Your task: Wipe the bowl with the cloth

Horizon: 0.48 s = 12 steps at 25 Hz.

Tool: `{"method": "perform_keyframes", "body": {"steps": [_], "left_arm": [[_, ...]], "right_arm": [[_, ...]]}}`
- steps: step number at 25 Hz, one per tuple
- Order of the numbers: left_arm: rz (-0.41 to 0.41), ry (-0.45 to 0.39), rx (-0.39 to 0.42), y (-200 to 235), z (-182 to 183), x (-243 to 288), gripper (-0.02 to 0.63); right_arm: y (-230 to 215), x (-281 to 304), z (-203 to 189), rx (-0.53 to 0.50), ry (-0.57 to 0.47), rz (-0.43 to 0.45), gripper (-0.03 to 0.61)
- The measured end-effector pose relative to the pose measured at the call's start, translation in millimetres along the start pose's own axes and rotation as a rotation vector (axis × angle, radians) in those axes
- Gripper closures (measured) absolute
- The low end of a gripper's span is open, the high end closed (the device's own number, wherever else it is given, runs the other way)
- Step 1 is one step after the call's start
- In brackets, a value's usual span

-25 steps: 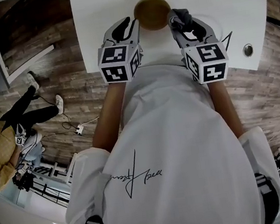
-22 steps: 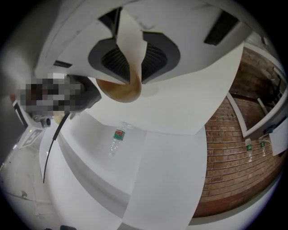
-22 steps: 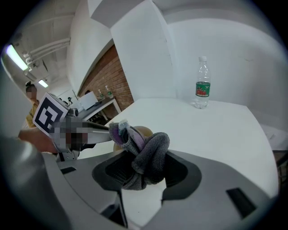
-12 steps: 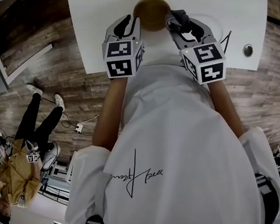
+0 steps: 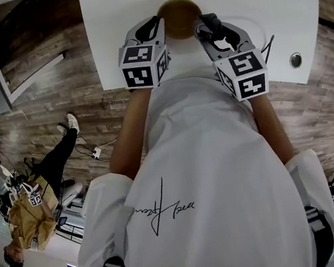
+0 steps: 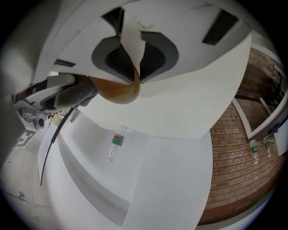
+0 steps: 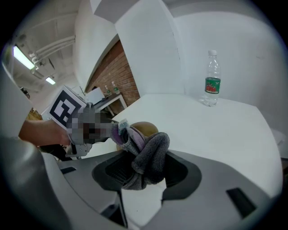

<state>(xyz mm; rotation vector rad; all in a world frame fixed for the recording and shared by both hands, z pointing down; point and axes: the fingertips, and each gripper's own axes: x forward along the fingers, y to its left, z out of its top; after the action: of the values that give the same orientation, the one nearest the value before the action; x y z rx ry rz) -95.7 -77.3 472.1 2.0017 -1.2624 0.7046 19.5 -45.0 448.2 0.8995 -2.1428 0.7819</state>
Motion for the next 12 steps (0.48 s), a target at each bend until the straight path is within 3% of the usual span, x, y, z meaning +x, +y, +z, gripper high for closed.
{"method": "perform_keyframes", "body": {"steps": [5, 12], "left_arm": [[0.008, -0.006, -0.005, 1.5, 2.9, 2.3, 0.591], [0.018, -0.008, -0.013, 5.5, 6.4, 3.8, 0.594]], "right_arm": [[0.6, 0.6, -0.8, -0.030, 0.009, 0.045, 0.400], [-0.1, 2.5, 2.2, -0.051, 0.001, 0.038, 0.400]]}}
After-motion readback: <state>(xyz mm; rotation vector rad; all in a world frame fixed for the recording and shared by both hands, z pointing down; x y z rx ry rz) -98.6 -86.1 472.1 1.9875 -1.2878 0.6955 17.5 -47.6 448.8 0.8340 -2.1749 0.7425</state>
